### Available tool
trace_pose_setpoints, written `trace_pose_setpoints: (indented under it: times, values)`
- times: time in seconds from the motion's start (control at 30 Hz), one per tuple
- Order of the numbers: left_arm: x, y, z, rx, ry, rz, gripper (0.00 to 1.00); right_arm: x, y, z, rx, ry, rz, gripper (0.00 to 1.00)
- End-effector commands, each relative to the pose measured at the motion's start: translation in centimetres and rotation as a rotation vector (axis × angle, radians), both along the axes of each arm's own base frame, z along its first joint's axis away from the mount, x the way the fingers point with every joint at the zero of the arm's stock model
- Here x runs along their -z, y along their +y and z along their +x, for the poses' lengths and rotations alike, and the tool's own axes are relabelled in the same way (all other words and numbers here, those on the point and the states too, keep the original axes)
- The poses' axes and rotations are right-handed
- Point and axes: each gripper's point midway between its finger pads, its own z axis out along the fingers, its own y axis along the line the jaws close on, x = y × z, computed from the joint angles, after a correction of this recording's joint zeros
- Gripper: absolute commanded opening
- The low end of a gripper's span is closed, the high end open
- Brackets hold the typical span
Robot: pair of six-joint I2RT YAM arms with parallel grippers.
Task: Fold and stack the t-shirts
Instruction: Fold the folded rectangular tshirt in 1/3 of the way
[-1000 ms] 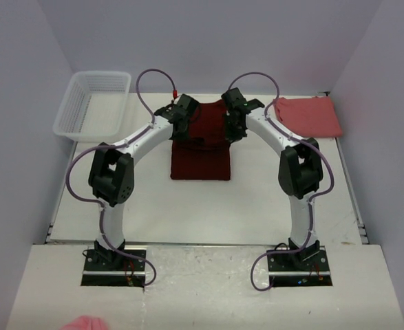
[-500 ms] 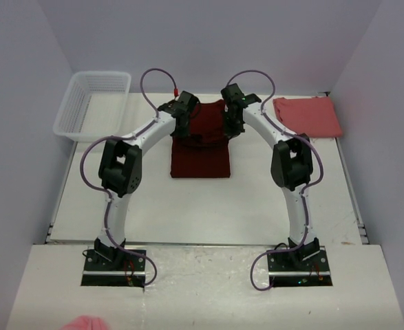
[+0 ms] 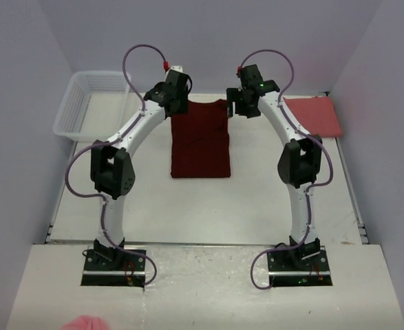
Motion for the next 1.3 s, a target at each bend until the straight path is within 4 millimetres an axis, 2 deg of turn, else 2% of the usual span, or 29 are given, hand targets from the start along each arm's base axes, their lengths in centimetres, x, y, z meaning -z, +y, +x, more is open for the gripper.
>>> trace_pose_setpoints:
  times: [0.0,0.03,0.07,0.1,0.13,0.17,0.2,0.23,0.27,0.3,0.43,0.6,0.73,0.8,0.83,0.87,0.9,0.93,0.97,1.03,1.07,1.1,1.13,1.17,1.23,1.27]
  values:
    - [-4.2,-0.2,-3.2,0.063,-0.043,-0.072,0.59,-6.0,0.7,-3.2,-0.035,-0.083,0.035,0.77]
    - [-1.9,-0.8,-4.6,0.098,0.021,-0.096,0.52,-5.6,0.8,-4.7,-0.041,-0.052,0.049,0.46]
    - [-3.2,-1.3,-4.4,0.121,-0.009,-0.131,0.37,-5.2,0.5,-5.6,-0.031,-0.032,0.05,0.46]
    - [-1.9,-1.4,-5.7,0.143,0.022,-0.144,0.19,-5.0,1.4,-6.3,-0.05,-0.016,0.106,0.0]
    - [-1.3,-1.8,-6.1,0.167,0.033,-0.163,0.0,-5.0,2.1,-7.0,-0.065,0.0,0.156,0.0]
    - [-0.3,-2.9,-6.9,0.219,0.067,-0.209,0.0,-3.9,2.8,-8.9,-0.098,0.042,0.204,0.0]
    - [0.0,-3.6,-7.3,0.25,0.079,-0.237,0.0,-4.4,5.1,-9.3,-0.16,0.037,0.328,0.0]
    - [-0.1,-5.4,-7.6,0.325,0.083,-0.309,0.0,-3.3,5.6,-10.1,-0.171,0.072,0.364,0.0]
    - [0.6,-6.0,-7.9,0.352,0.097,-0.331,0.0,-3.3,6.4,-10.4,-0.188,0.084,0.385,0.0]
    - [0.9,-6.4,-7.9,0.371,0.097,-0.349,0.0,-1.8,6.3,-10.8,-0.175,0.13,0.357,0.0]
    - [2.3,-7.4,-7.4,0.402,0.111,-0.374,0.0,0.3,7.3,-11.8,-0.188,0.17,0.284,0.0]
    - [5.1,-7.7,-6.2,0.397,0.137,-0.348,0.0,3.2,6.9,-12.9,-0.174,0.217,0.256,0.0]
    - [6.9,-6.8,-5.2,0.344,0.172,-0.283,0.0,4.9,6.1,-13.7,-0.147,0.242,0.225,0.0]
    - [7.1,-6.5,-5.2,0.327,0.179,-0.277,0.0,5.5,5.5,-14.6,-0.135,0.242,0.216,0.0]
    - [7.3,-6.5,-5.5,0.324,0.183,-0.28,0.0,6.6,4.9,-15.6,-0.125,0.265,0.202,0.0]
    - [7.3,-6.1,-6.0,0.309,0.187,-0.278,0.0,5.9,4.6,-15.5,-0.114,0.23,0.201,0.05]
    - [7.4,-5.6,-6.3,0.294,0.192,-0.268,0.0,6.0,4.4,-16.0,-0.108,0.23,0.205,0.29]
    - [8.3,-4.3,-7.1,0.237,0.22,-0.232,0.0,6.9,3.9,-17.1,-0.104,0.252,0.198,0.36]
    - [7.5,-3.7,-7.7,0.218,0.215,-0.225,0.02,6.1,3.8,-17.3,-0.108,0.232,0.208,0.38]
    - [7.0,-2.6,-8.7,0.181,0.203,-0.21,0.05,6.7,3.2,-18.5,-0.093,0.251,0.198,0.42]
    - [6.7,-1.5,-9.9,0.157,0.192,-0.192,0.07,6.6,3.1,-18.6,-0.092,0.238,0.204,0.42]
    - [6.3,-1.0,-10.4,0.15,0.18,-0.187,0.12,6.1,3.1,-18.9,-0.097,0.224,0.211,0.43]
    - [6.0,-0.4,-10.7,0.139,0.161,-0.176,0.14,6.5,2.8,-19.5,-0.096,0.235,0.208,0.44]
    - [5.7,0.2,-11.8,0.136,0.155,-0.169,0.15,6.6,2.7,-19.7,-0.096,0.234,0.209,0.45]
    - [6.1,1.3,-12.8,0.108,0.159,-0.145,0.17,6.9,2.6,-20.0,-0.095,0.243,0.206,0.45]
    - [5.5,1.5,-13.2,0.106,0.148,-0.15,0.18,7.0,2.8,-20.0,-0.102,0.241,0.215,0.46]
